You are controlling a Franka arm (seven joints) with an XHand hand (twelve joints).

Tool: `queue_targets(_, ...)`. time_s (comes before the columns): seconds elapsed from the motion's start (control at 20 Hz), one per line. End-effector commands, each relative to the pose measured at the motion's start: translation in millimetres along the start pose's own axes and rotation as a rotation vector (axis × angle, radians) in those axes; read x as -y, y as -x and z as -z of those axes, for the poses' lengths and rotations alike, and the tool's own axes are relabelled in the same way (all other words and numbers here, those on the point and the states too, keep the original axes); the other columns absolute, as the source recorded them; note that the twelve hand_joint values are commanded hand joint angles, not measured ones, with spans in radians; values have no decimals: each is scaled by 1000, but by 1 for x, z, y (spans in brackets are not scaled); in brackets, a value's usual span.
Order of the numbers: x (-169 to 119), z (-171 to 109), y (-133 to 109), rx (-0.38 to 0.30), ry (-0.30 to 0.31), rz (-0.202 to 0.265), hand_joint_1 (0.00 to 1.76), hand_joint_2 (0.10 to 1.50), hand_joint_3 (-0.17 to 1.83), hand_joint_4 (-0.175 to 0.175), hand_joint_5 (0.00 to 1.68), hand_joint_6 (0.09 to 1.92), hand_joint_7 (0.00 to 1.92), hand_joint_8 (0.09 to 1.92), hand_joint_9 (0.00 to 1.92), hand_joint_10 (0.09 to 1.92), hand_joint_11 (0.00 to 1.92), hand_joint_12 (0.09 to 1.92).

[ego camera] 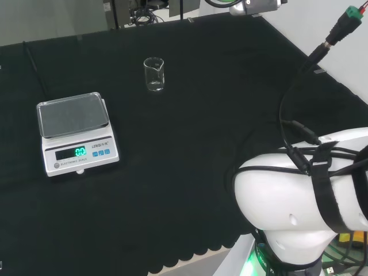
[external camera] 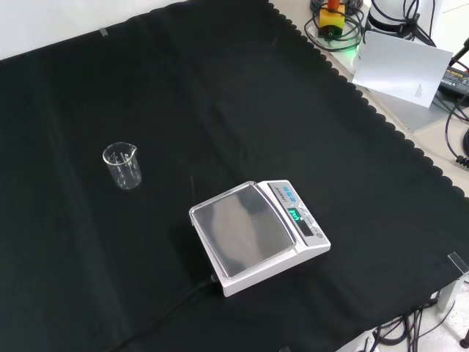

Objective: Pick up the beaker.

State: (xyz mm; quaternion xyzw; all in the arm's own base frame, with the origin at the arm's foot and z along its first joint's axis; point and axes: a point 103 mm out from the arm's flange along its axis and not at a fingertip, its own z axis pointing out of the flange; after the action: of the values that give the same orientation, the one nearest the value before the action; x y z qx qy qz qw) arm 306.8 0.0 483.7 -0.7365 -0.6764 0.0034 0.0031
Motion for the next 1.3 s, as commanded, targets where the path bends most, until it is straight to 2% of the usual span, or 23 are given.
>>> queue_targets(0.05, 0, 0, 0, 8, 9, 0, 488, 705, 212, 4, 128, 87, 14, 711, 200, 816, 5, 1373)
queue_targets(0.45, -8, -4, 1, 1, -7, -6, 493, 725, 215, -1, 155, 87, 20, 700, 180, 813, 0, 1329)
queue_targets(0.8, -63, -41, -3, 1, -50, -8, 495, 725, 212, 0, 153, 87, 20, 695, 177, 814, 0, 1325)
queue_targets(0.95, -90, -54, -4, -20, -68, -8, 497, 725, 211, 0, 150, 87, 20, 693, 175, 813, 0, 1323)
queue_targets(1.3, -148, -83, 1, -31, -97, 9, 499, 725, 207, 1, 141, 87, 17, 687, 171, 813, 0, 1319)
